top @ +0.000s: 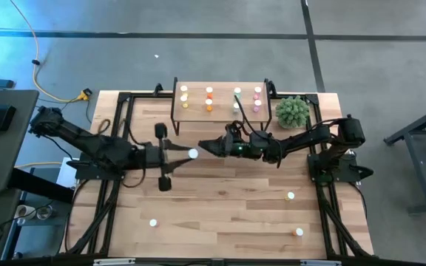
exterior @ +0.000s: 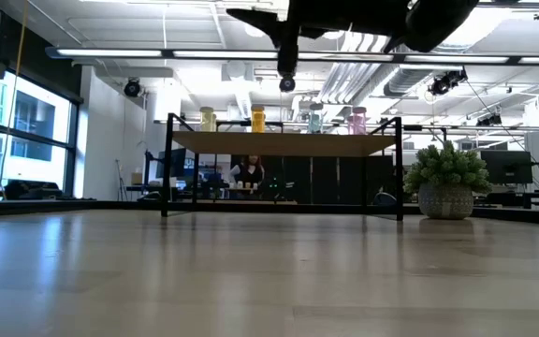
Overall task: Pick and place medicine bottles onto shelf by color
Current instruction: Put the blue pill bottle on the shelf aligned with the other blue pill bottles
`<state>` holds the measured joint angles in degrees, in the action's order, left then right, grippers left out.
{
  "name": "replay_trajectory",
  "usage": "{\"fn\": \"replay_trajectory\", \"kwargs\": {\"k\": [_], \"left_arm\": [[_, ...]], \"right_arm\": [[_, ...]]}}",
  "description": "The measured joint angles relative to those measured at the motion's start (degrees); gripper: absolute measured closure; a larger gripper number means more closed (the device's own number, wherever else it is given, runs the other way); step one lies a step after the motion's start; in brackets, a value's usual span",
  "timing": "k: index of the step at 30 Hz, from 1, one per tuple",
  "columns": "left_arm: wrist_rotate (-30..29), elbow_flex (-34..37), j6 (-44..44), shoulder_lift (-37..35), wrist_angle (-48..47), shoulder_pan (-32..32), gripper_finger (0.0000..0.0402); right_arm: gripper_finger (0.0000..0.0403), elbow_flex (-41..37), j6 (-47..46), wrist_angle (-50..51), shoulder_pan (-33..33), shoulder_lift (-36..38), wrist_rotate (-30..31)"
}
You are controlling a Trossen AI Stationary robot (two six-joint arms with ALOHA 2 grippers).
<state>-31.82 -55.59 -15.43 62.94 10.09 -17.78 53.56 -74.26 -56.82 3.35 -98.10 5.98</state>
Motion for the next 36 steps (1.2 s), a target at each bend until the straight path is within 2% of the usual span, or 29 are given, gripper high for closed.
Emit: {"fn": "replay_trajectory", "kwargs": {"k": [9,15,20,26,32,36], "left_arm": [[-0.31,0.00,5.89,-7.02,0.07,0.17,0.0296],[-0.36,0.00,8.30,-9.89,0.06,0.17,0.0296],[-0.45,0.00,8.38,-10.78,0.04,0.17,0.0296],[-0.28,0.00,10.25,-10.79,0.02,2.62,0.0296],[0.67,0.00,13.95,-10.67,0.04,7.22,0.0296],[2.18,0.00,16.44,-10.67,0.05,9.63,0.0296]], "right_arm": [[0.0203,0.00,21.04,-0.82,0.53,0.04,0.09],[0.0203,0.05,37.07,-5.63,0.77,0.04,-0.06],[0.0203,4.01,52.05,-5.72,1.28,0.05,-1.92],[0.0203,13.29,61.21,8.56,-0.27,0.07,-6.38],[0.0203,25.67,64.05,33.61,-2.67,0.04,-6.75],[0.0203,33.68,70.11,47.31,-3.16,0.07,-6.04]]}}
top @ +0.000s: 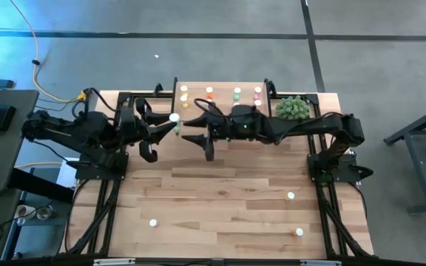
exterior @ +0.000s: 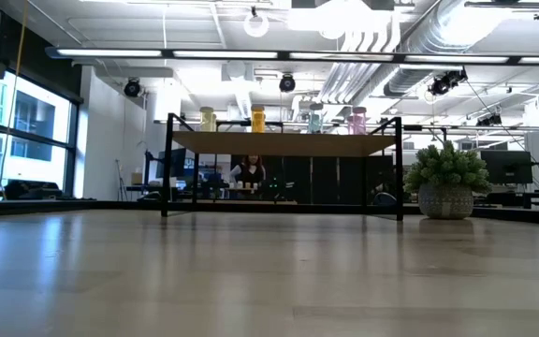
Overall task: Pick and place medicine bottles onto shelf by color
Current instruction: Put the blue pill bottle on the shelf aligned with the other blue pill bottles
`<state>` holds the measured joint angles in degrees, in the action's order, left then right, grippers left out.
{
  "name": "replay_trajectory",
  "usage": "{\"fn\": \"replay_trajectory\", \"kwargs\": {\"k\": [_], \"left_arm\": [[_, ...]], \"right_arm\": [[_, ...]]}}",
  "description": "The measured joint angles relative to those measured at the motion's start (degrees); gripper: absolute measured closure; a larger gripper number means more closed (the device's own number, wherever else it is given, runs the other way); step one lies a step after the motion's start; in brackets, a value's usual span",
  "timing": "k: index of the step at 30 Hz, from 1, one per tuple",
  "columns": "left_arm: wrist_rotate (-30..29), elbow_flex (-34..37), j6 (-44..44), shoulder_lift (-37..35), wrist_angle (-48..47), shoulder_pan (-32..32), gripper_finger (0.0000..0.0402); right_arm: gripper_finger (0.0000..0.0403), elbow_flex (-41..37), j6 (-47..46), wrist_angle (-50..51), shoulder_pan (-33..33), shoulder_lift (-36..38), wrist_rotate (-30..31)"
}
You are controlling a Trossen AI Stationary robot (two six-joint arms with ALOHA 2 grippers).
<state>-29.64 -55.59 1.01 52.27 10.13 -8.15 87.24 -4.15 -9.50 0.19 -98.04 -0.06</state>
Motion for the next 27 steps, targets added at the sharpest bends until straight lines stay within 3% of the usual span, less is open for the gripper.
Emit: {"fn": "replay_trajectory", "kwargs": {"k": [8,22,27], "left_arm": [[3.70,0.00,1.86,0.45,0.17,3.68,0.0296],[6.70,0.03,1.86,2.04,0.62,6.05,0.0296],[8.40,0.06,1.84,2.69,0.62,6.88,0.0296]], "right_arm": [[0.0203,7.28,4.18,6.23,-0.15,0.00,0.03],[0.0204,7.67,-0.74,5.65,-0.59,0.00,-0.19],[0.0223,7.67,-2.05,5.73,-0.59,0.00,-0.19]]}}
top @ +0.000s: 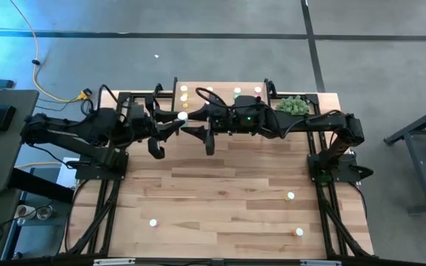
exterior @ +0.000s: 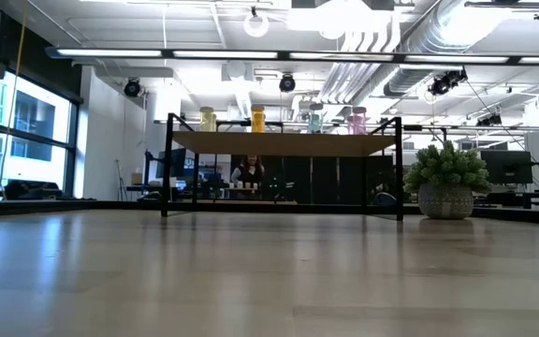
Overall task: Pick and place medicine bottles onto shelf by color
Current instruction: Put the blue pill bottle on the shelf aligned with the other blue pill bottles
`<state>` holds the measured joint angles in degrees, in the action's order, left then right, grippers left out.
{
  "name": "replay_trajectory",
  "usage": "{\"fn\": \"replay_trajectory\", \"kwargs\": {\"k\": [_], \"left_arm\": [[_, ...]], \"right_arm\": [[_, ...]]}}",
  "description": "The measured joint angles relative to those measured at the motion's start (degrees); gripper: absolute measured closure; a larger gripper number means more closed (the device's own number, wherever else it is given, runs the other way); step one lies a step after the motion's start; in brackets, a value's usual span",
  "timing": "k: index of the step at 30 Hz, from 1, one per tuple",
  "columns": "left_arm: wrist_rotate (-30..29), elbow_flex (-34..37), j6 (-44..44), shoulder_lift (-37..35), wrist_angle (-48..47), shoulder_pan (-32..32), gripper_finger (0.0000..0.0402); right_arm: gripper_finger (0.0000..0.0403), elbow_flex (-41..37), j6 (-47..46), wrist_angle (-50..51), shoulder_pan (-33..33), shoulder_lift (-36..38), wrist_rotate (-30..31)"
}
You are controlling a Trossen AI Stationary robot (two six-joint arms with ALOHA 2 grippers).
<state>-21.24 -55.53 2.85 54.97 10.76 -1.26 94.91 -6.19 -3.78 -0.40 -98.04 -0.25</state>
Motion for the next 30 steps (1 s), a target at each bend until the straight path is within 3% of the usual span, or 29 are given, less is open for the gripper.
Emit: {"fn": "replay_trajectory", "kwargs": {"k": [17,24,30], "left_arm": [[3.24,-0.04,-0.02,0.76,-0.02,2.11,0.0296],[3.13,-0.06,-0.02,0.74,-1.18,2.11,0.0288],[2.63,-0.06,3.38,0.76,-4.14,2.11,0.0252]], "right_arm": [[0.0317,0.00,-0.35,1.39,0.00,-0.02,-0.68],[0.0321,-0.02,-0.24,1.69,0.00,-0.02,-0.68],[0.0320,-0.04,0.22,2.28,0.00,-0.07,-0.68]]}}
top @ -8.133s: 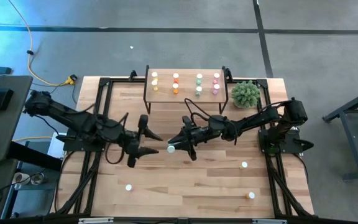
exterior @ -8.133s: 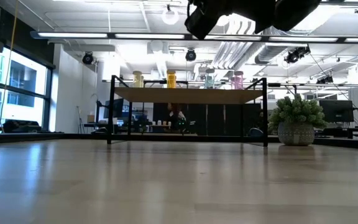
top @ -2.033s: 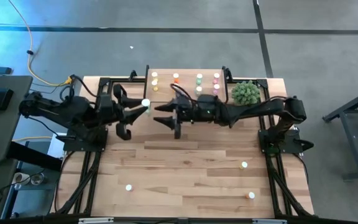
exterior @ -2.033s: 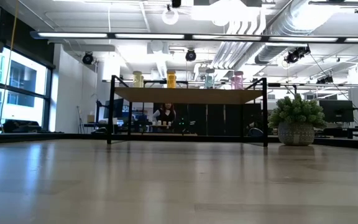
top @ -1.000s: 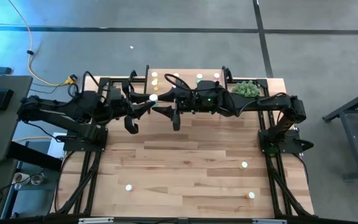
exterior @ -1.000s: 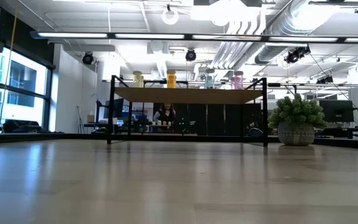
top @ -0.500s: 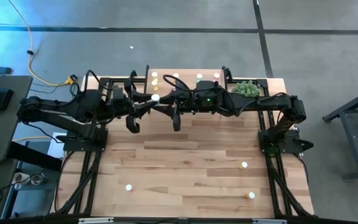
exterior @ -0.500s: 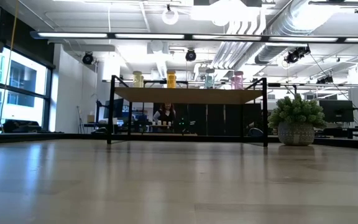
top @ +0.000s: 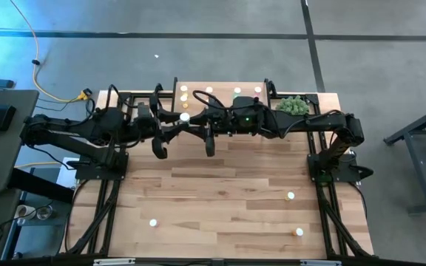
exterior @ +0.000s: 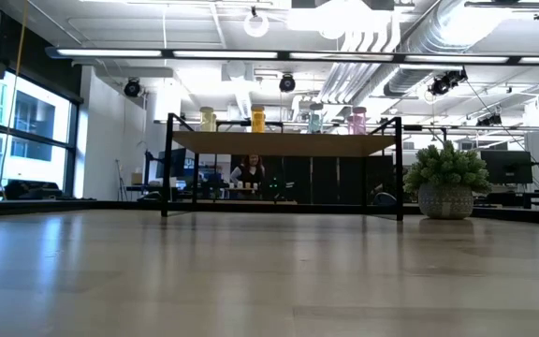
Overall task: Pick and place medicine bottles onto shelf by color
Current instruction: Put the blue pill bottle on the shelf aligned with the other blue pill bottles
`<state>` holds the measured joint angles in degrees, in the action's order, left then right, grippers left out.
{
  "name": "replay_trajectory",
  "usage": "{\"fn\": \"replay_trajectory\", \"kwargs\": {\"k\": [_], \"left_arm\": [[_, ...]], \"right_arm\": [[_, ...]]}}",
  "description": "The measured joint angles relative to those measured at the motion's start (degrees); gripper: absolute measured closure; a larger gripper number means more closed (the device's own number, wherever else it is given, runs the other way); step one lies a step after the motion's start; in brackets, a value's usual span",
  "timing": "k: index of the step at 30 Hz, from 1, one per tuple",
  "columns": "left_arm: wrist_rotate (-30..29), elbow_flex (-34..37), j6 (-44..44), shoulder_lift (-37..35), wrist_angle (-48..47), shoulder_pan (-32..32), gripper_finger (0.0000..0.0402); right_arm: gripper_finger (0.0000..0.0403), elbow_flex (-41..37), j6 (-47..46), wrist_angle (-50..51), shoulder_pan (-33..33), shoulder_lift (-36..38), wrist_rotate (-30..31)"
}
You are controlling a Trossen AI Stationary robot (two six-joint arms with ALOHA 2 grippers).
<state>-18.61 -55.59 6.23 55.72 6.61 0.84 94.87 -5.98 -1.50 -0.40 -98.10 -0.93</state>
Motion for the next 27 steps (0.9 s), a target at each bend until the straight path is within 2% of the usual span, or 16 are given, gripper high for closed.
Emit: {"fn": "replay_trajectory", "kwargs": {"k": [5,10,20,27], "left_arm": [[-0.73,0.00,1.10,0.00,0.14,0.00,0.0219],[-0.62,0.00,1.26,0.00,-1.72,0.00,0.0213],[-2.51,0.00,-0.76,0.00,-3.00,-0.02,0.0237],[-1.25,0.00,-1.37,0.00,-2.97,-0.02,0.0281]], "right_arm": [[0.0320,0.00,0.60,1.64,0.00,0.00,0.00],[0.0320,0.00,0.92,1.67,0.02,0.00,0.02],[0.0320,0.00,1.51,1.97,0.02,0.00,-0.40],[0.0320,0.00,1.51,1.99,0.00,0.00,-0.68]]}}
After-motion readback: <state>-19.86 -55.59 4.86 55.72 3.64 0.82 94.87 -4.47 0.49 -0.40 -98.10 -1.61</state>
